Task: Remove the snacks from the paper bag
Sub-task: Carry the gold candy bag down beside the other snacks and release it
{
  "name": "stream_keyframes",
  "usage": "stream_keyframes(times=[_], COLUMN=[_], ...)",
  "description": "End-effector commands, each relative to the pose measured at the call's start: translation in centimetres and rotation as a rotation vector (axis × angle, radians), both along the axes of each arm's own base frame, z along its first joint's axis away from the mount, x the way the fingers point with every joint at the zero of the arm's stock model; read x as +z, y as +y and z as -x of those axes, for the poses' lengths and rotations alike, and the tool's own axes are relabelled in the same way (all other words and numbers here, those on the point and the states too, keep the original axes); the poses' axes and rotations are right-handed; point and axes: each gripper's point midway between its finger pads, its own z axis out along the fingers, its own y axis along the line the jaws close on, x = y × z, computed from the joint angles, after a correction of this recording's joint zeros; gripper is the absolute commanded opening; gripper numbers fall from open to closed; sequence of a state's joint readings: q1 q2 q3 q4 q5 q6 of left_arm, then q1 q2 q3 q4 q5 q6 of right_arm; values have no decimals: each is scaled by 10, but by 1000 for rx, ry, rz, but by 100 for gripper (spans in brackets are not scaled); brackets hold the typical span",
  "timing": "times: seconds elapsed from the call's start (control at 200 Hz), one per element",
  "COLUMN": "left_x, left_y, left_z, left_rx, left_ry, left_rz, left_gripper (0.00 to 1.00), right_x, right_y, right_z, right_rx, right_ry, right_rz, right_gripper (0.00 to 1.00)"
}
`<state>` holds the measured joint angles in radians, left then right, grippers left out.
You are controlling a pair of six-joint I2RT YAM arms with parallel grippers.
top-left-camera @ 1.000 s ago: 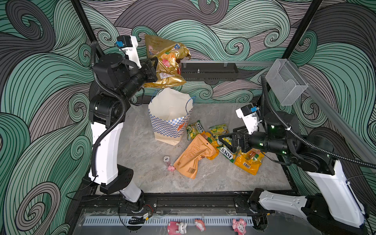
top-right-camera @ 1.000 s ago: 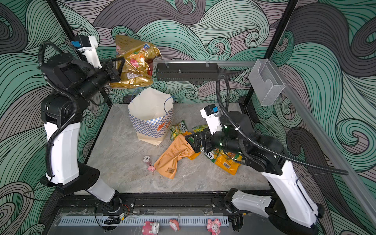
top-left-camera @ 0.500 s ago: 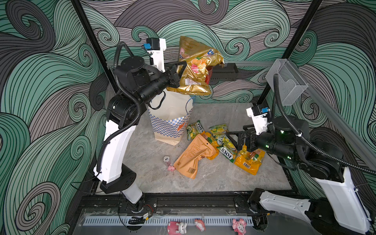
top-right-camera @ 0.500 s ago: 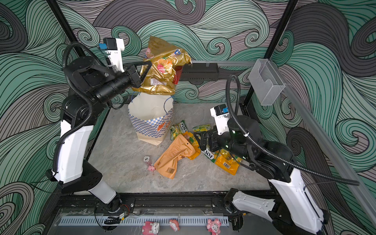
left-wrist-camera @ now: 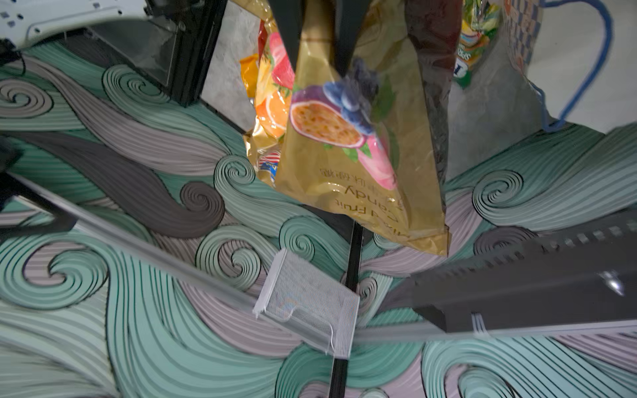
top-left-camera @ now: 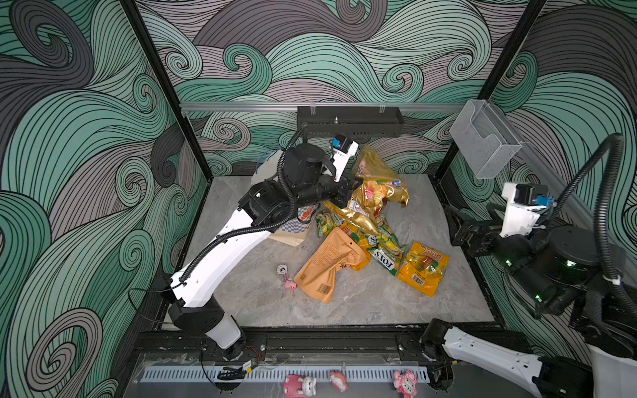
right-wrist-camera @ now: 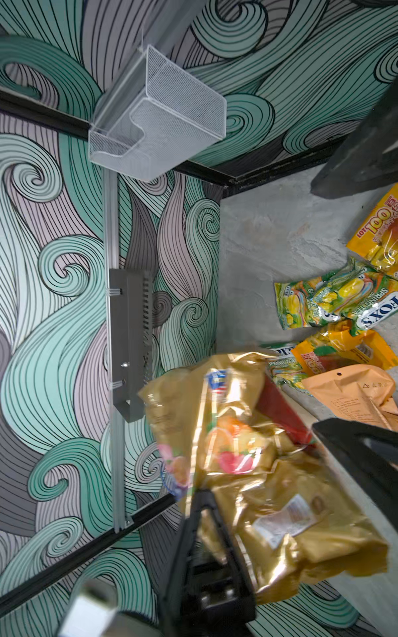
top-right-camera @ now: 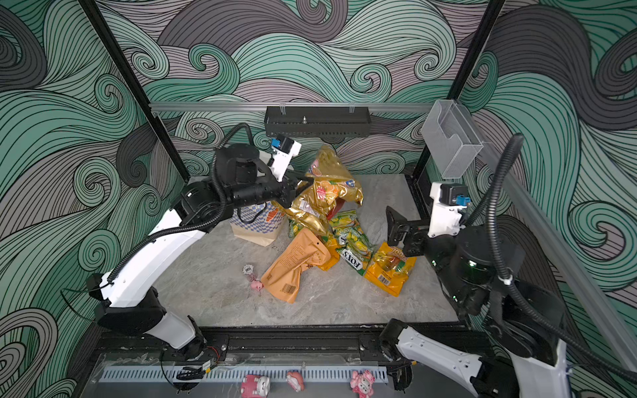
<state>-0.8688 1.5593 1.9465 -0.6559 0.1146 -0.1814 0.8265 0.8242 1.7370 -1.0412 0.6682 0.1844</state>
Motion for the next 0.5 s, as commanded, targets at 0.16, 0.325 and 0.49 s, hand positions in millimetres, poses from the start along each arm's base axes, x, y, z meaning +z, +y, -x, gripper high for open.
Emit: stream_keyframes(times=[0.16, 0.325, 0.49], left_x=[10, -52, -90], left_y=[-28, -44, -53], left_z=[35, 35, 34], left_rx=[-100, -134, -132], left_ry=[-118, -37, 45], left_rz=[109, 27, 13], left_gripper=[0, 0, 0], right_x=[4, 0, -1], right_y=[-9, -7, -9], right_z=[-6, -5, -4], right_rx=[-75, -68, -69], right_ry=[-41, -32, -31], right_rz=[0, -16, -35], right_gripper=[99, 99, 99])
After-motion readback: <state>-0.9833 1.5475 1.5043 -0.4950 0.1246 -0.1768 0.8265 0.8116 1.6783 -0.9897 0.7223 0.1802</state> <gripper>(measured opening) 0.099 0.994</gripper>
